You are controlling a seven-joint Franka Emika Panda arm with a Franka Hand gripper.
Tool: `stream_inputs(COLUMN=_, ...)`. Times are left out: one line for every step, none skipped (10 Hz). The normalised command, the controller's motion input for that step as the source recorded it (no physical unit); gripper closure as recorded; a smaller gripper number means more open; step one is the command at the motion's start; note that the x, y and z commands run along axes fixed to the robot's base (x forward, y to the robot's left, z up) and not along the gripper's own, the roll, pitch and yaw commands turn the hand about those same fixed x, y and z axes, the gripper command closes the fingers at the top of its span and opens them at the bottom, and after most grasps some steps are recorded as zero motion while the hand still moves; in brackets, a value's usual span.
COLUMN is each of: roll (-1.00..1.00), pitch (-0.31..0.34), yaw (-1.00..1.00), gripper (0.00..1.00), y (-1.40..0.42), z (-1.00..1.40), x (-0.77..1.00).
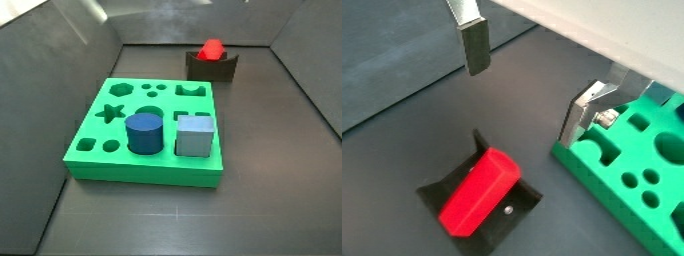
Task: Pick up the hexagon object. Move up. Place the hexagon object on the fixture. Regrasp the hexagon object. Move to above the board. Insert the hexagon object.
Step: Regrasp the hexagon object.
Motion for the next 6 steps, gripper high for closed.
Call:
stream_inputs(roll=1.00, pitch=-0.003, yaw=0.02, gripper=0.00, y=-0.02, z=0.01, x=-0.02)
stream_inputs(roll=1.00, pitch=0.002, yaw=0.02, gripper=0.00, y=-0.02, z=0.01, x=-0.01)
stream_inputs(roll=1.00, pitch=0.004, yaw=0.02, gripper=0.00, y=-0.02, z=0.00, x=0.00)
stream_inputs(roll=1.00, pitch=0.010, yaw=0.03, gripper=0.00, y=-0.02, z=-0.01, x=0.02)
stream_inputs(roll=1.00, pitch=0.018, yaw=0.03, gripper=0.00, y=-0.02, z=-0.01, x=0.03)
stream_inputs(roll=1.00, pitch=0.026, yaw=0.03, gripper=0.00, y=-0.02, z=-0.01, x=0.04)
